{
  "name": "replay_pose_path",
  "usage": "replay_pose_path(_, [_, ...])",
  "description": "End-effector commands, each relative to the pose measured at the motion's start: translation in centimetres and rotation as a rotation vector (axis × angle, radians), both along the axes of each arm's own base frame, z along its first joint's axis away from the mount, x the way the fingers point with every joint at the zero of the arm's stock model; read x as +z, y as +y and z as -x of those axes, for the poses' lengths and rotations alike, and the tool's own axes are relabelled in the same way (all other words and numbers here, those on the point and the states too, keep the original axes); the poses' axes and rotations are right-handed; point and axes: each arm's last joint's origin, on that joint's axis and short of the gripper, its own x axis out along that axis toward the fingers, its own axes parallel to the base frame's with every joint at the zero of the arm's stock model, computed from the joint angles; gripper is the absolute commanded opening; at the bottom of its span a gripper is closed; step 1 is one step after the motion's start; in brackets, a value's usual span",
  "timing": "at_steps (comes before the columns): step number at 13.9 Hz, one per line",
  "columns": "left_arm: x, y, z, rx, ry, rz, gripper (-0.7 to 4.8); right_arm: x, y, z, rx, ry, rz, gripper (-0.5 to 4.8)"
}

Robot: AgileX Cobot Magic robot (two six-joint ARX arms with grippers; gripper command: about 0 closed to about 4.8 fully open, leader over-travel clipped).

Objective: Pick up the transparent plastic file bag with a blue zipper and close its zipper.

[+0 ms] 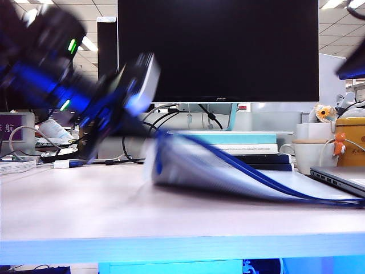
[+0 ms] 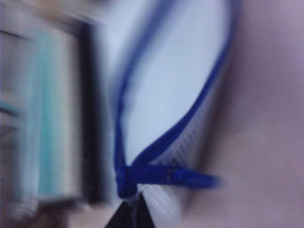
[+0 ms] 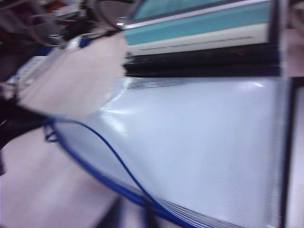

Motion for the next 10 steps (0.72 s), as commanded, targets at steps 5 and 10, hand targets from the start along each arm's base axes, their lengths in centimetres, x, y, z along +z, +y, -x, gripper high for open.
replay_pose_path(5, [4.4, -3.9, 1.5, -0.094, 0.047, 0.154, -0.06, 1.1, 1.6, 0.6, 0.368, -0.089, -0.104, 1.59])
replay_pose_path(10, [5.3, -5.9, 4.0, -0.161, 0.097, 0.177, -0.06, 1.8, 4.1, 1.2, 0.469, -0.171, -0.095, 1.59])
